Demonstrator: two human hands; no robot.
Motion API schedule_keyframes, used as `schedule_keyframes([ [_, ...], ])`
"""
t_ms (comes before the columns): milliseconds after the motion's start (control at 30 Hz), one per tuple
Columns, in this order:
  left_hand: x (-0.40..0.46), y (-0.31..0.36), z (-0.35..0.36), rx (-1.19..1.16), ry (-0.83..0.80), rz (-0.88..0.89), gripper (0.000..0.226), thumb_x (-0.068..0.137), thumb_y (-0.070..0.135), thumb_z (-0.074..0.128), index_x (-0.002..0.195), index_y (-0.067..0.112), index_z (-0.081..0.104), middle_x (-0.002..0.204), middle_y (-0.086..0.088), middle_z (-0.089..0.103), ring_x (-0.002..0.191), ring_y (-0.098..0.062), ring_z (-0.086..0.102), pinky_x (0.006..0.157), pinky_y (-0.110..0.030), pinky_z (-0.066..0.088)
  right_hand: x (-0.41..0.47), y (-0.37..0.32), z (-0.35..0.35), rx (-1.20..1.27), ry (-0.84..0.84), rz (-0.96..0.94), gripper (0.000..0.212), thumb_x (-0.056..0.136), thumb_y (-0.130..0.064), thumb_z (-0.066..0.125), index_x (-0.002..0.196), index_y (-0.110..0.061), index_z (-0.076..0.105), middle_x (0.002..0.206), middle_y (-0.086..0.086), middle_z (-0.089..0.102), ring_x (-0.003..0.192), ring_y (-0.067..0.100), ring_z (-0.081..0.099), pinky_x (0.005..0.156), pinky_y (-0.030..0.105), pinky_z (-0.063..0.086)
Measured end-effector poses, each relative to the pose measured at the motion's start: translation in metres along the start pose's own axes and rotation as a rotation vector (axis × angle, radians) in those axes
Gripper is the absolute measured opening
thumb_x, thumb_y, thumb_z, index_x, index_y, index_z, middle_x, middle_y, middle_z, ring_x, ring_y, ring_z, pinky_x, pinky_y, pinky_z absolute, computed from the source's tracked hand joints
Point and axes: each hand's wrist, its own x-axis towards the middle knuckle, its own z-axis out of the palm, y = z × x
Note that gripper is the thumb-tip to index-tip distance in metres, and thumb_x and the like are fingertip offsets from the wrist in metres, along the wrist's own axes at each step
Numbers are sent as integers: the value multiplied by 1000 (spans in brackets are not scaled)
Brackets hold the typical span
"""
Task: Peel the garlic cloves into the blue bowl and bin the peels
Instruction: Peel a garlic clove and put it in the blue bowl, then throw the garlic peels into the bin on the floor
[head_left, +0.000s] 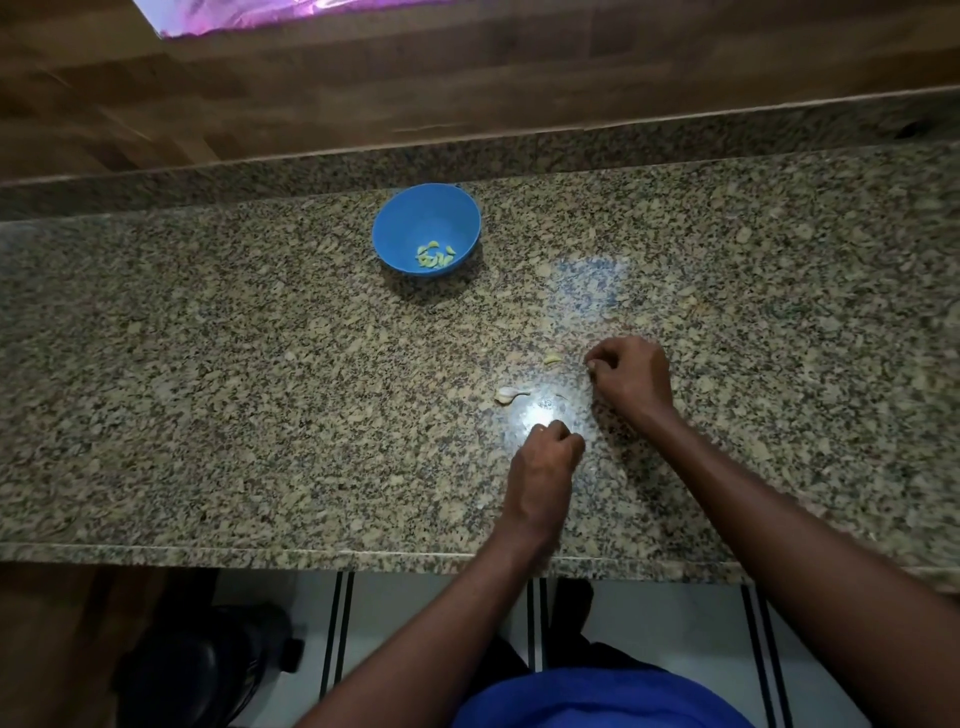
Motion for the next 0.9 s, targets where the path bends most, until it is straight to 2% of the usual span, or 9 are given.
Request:
schedule_keyframes([
  [67, -2, -3, -3, 27, 52, 6, 20, 94, 2, 60, 79, 14, 58, 80, 0, 49, 72, -14, 42, 61, -19, 30, -12, 4, 1, 6, -33, -38, 9, 91, -16, 75, 97, -14, 81, 89, 2, 78, 72, 11, 68, 63, 18, 49],
  [133, -2, -6, -12, 53, 89, -28, 24, 97, 8, 58, 75, 17, 55, 75, 5, 45, 67, -9, 35, 53, -21, 25, -25, 1, 7, -22, -71, -104, 4, 88, -19, 79, 86, -15, 80, 82, 2, 74, 70, 14, 65, 63, 22, 47],
  [300, -2, -25, -25, 117, 140, -106, 18, 89, 2, 66, 73, 9, 65, 74, -3, 56, 67, -18, 50, 54, -44, 49, -36, -21, 27, -99, -77, -216, 9, 84, -11, 80, 85, -8, 73, 85, 7, 67, 77, 25, 62, 66, 31, 46],
  [433, -5, -31, -27, 101, 157, -141, 19, 82, -12, 70, 83, 6, 75, 80, -5, 66, 69, -16, 56, 56, -37, 54, -45, -22, 28, -111, -43, -128, 17, 88, 6, 63, 74, -4, 64, 80, 8, 63, 71, 23, 58, 56, 30, 38],
  [533, -9, -24, -24, 67, 150, -153, 20, 84, -12, 67, 88, 5, 76, 87, -7, 69, 72, -10, 52, 55, -17, 40, -60, -12, 22, -77, -41, -22, 21, 90, 9, 56, 75, -4, 61, 78, 6, 61, 71, 23, 58, 52, 27, 31],
  [633, -12, -15, -30, -239, 97, -314, 15, 89, -3, 69, 92, 8, 79, 89, -1, 76, 69, -2, 62, 57, -6, 45, -75, 2, 11, 89, -15, 183, 16, 91, 1, 62, 79, -9, 67, 76, -2, 65, 66, 11, 58, 52, 20, 35],
  [733, -16, -17, -47, -733, 167, -587, 11, 89, 1, 75, 96, 8, 78, 88, 0, 77, 74, -11, 73, 62, -16, 57, -89, 16, 7, 272, 27, 284, 13, 91, -8, 71, 83, -17, 73, 79, -4, 70, 75, 14, 67, 65, 27, 56],
  [800, -16, -28, -61, -890, 186, -699, 11, 89, 0, 74, 98, 7, 77, 92, -5, 78, 80, -17, 74, 65, -23, 61, -98, 17, 7, 377, 9, 316, 10, 91, -11, 73, 85, -18, 76, 81, -4, 73, 78, 12, 70, 73, 29, 59],
  [900, -19, -44, -82, -1119, 154, -809, 13, 90, -4, 71, 97, 4, 75, 108, -15, 76, 95, -24, 74, 81, -33, 63, -110, 6, 10, 546, -50, 383, 7, 92, -12, 75, 86, -7, 77, 71, 2, 71, 54, -1, 63, 53, 14, 50],
])
